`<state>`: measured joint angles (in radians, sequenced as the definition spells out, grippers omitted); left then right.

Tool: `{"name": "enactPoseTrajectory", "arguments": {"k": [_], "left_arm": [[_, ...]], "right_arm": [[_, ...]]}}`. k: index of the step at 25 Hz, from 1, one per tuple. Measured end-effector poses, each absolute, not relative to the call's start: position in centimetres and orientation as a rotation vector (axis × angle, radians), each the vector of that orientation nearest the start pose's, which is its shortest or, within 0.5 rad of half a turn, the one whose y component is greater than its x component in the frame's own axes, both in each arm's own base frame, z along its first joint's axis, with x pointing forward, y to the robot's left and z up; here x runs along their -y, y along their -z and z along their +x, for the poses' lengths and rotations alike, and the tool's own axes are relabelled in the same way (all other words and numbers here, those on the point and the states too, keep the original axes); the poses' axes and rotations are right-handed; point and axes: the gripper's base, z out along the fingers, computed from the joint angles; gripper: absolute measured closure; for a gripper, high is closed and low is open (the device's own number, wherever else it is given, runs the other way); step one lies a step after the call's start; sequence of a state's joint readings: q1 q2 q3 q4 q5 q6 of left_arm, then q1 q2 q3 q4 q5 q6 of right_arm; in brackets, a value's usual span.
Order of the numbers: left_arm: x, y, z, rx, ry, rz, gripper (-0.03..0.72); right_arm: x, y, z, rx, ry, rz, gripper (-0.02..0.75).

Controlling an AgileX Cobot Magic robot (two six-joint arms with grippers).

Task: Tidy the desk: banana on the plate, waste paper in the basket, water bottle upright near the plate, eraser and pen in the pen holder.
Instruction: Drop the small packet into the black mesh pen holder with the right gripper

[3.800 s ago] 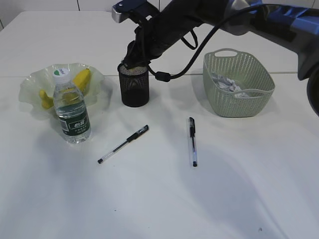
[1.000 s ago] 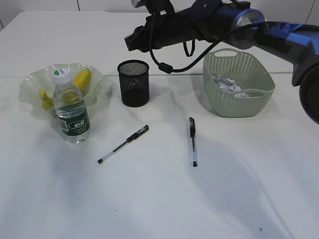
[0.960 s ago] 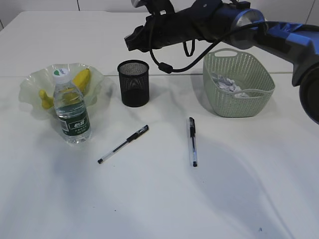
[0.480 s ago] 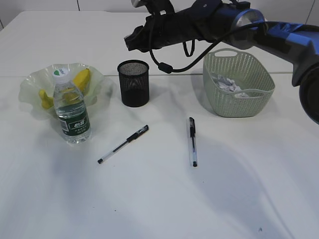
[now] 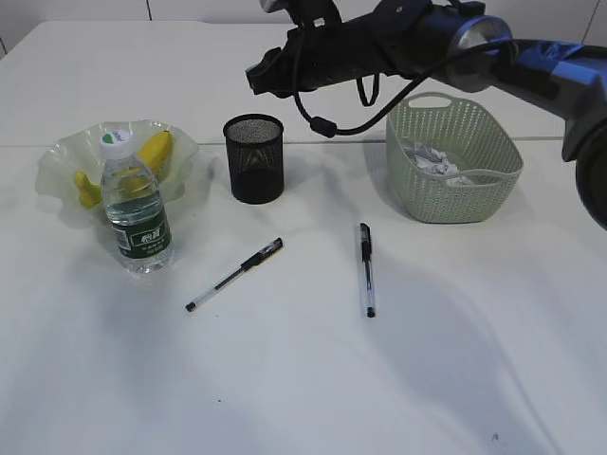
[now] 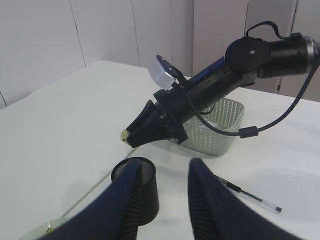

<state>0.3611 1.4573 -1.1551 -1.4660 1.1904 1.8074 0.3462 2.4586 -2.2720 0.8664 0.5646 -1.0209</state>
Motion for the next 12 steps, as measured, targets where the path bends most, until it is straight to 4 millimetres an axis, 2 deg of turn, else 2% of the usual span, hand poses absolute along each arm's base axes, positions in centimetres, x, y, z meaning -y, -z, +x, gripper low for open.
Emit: {"name": "enactPoseTrajectory", "arguments": {"k": [12], "left_arm": [[-2.28, -36.01, 29.83, -1.592, 0.569, 0.797, 0.473]], "right_arm": [[-22.67, -22.77, 52.06, -1.887, -0.521, -0.857, 0.542]]}}
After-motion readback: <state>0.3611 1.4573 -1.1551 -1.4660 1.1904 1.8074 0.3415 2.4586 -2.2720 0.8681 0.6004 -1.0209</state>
